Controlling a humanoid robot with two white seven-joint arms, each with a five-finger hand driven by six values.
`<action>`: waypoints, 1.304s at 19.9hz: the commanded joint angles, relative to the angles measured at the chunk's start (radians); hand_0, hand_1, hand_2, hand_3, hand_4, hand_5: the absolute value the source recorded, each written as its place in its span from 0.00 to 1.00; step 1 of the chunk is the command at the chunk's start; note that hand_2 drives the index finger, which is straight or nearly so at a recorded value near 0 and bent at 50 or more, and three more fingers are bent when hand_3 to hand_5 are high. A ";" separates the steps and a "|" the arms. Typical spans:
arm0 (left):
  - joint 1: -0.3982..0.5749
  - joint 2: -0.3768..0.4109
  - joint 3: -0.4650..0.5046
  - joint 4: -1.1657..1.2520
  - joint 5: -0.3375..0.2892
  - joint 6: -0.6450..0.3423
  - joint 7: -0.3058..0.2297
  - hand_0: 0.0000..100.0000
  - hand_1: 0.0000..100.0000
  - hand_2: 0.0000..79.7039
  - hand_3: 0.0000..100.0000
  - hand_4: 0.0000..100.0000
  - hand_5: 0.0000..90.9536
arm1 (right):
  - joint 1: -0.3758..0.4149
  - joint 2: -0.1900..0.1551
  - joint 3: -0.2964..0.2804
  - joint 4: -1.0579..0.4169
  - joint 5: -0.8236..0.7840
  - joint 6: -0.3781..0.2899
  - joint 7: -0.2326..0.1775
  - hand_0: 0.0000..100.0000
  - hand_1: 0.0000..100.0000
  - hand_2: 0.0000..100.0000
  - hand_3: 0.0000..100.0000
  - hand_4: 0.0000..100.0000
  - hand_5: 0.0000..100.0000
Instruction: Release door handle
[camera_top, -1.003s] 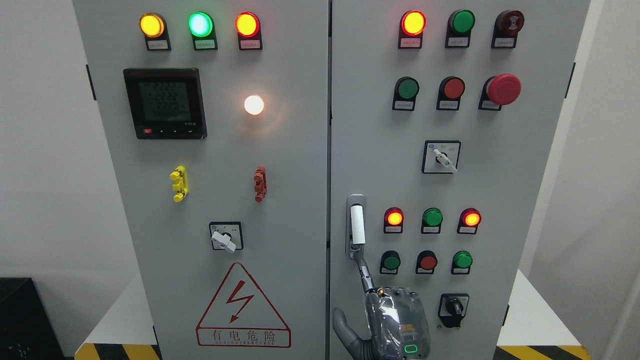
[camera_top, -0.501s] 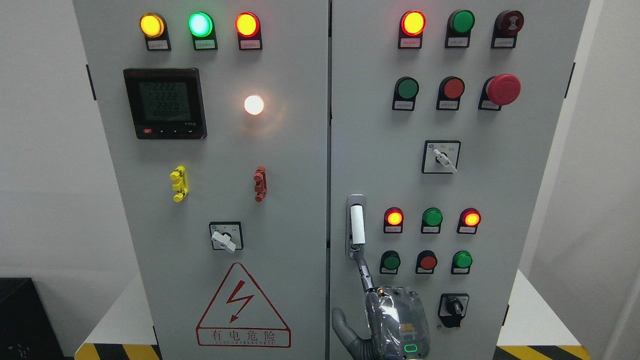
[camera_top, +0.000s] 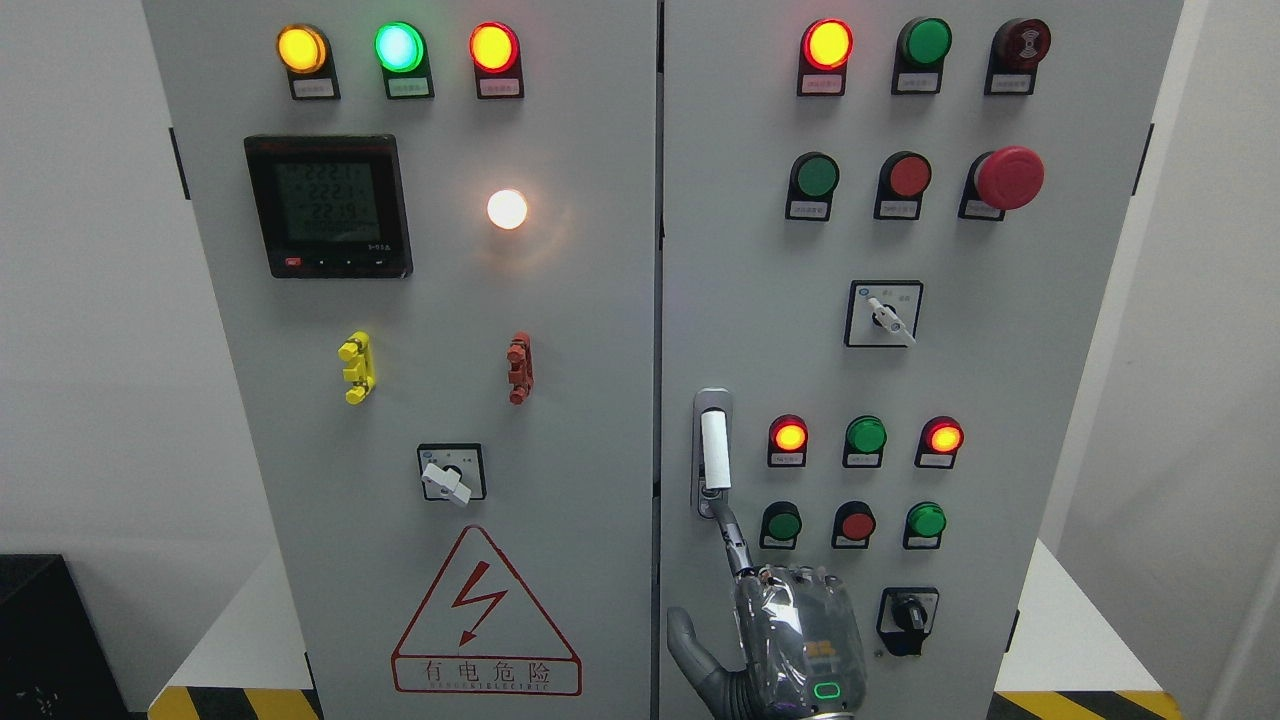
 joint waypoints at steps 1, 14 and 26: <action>0.000 0.000 -0.020 -0.015 0.000 -0.001 -0.001 0.00 0.00 0.03 0.08 0.01 0.00 | 0.002 0.000 0.002 -0.045 -0.001 -0.005 -0.001 0.37 0.30 0.07 1.00 0.98 0.99; 0.000 0.000 -0.020 -0.017 0.000 0.001 -0.001 0.00 0.00 0.03 0.08 0.01 0.00 | -0.003 0.003 -0.010 -0.065 -0.012 -0.003 -0.033 0.41 0.30 0.55 1.00 0.87 0.96; 0.000 0.000 -0.020 -0.017 0.000 -0.001 -0.001 0.00 0.00 0.03 0.08 0.01 0.00 | -0.078 0.005 -0.024 -0.066 -0.014 0.001 -0.028 0.09 0.39 0.78 1.00 0.99 0.95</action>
